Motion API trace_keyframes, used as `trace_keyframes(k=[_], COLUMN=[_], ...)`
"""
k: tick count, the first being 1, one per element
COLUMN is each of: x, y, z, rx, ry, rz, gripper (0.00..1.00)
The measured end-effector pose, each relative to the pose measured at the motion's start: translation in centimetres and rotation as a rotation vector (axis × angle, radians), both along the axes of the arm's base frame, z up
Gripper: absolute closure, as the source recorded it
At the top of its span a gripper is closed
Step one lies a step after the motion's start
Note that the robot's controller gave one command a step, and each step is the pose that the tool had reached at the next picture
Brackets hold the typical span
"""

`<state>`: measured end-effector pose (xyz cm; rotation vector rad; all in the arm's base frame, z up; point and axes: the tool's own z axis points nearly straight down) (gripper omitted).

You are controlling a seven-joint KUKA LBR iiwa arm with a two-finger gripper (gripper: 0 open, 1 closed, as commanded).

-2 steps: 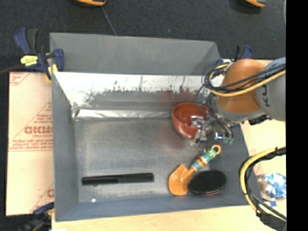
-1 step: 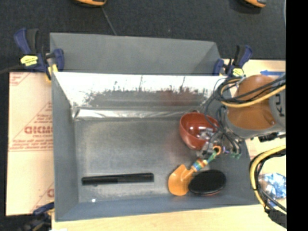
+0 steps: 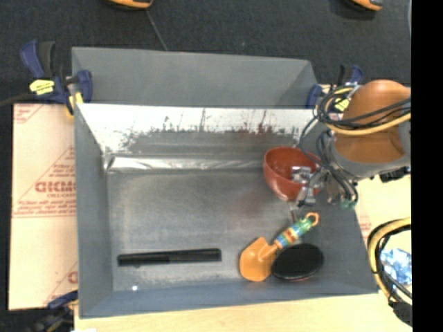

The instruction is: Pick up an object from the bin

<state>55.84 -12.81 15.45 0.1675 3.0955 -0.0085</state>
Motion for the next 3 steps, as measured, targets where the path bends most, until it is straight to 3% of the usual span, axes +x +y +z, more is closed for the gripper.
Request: trace_keyframes(k=[1, 2, 3], x=[-0.4, -0.5, -3.0], y=[-0.6, 0.8, 0.0], z=[-2.5, -4.6, -6.6], rx=[0.005, 0.016, -0.004], ry=[-0.009, -0.004, -0.025], rz=[-0.096, -0.276, 0.07], gripper=[1.0, 1.0, 1.0])
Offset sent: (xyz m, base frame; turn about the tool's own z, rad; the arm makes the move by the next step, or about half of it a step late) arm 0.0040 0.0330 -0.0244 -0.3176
